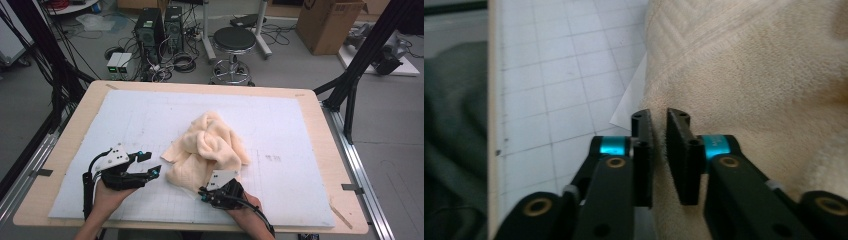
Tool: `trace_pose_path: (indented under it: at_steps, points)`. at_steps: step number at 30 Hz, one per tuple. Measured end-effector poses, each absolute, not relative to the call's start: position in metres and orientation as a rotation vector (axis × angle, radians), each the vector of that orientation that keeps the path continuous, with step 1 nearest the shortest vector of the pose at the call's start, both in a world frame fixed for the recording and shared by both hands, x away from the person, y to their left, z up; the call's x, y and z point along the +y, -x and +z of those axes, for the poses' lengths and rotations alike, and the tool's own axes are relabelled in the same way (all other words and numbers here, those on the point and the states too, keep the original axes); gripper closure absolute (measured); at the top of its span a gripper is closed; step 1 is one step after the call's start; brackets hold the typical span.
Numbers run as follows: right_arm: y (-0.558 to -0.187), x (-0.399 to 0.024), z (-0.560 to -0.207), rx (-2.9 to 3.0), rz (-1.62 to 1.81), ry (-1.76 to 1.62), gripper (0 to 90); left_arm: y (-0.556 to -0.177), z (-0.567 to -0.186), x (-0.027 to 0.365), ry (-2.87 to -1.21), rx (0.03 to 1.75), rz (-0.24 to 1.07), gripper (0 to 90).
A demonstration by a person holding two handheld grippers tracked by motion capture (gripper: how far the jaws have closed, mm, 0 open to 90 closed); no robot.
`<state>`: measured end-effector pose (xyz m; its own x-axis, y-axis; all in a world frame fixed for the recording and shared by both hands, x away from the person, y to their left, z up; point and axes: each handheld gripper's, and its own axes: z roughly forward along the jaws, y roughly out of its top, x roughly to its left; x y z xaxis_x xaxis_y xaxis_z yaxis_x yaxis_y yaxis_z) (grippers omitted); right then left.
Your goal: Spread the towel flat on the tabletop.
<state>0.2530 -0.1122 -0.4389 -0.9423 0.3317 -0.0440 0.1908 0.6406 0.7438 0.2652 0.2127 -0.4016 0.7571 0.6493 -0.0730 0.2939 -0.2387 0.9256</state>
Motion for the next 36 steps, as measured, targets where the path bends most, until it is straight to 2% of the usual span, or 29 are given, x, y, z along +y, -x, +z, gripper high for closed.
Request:
trace_pose_path:
  at_steps: [5,11,15,21,29,33,36]
  points:
    - [-0.251,-0.136,-0.422,2.663,1.252,-0.414,85.3,-0.263,-0.403,0.211,-1.841,0.719,0.396,39.8]
    - [-0.245,-0.194,-0.406,2.626,1.356,-0.475,85.3,-0.262,-0.406,0.203,-1.848,0.709,0.369,40.2]
    - [-0.239,-0.236,-0.401,2.59,1.405,-0.52,85.3,-0.262,-0.408,0.191,-1.872,0.683,0.352,40.7]
    - [-0.237,-0.264,-0.406,2.603,1.343,-0.573,84.5,-0.261,-0.413,0.168,-1.918,0.635,0.311,42.6]
    - [-0.241,-0.258,-0.398,2.559,1.483,-0.544,58.8,-0.28,-0.417,0.141,-1.965,0.607,0.33,44.2]
    - [-0.247,-0.254,-0.397,2.522,1.453,-0.537,53.2,-0.296,-0.416,0.13,-1.973,0.587,0.34,44.2]
    - [-0.255,-0.25,-0.4,2.535,1.429,-0.549,49.3,-0.307,-0.416,0.121,-1.972,0.577,0.297,42.9]
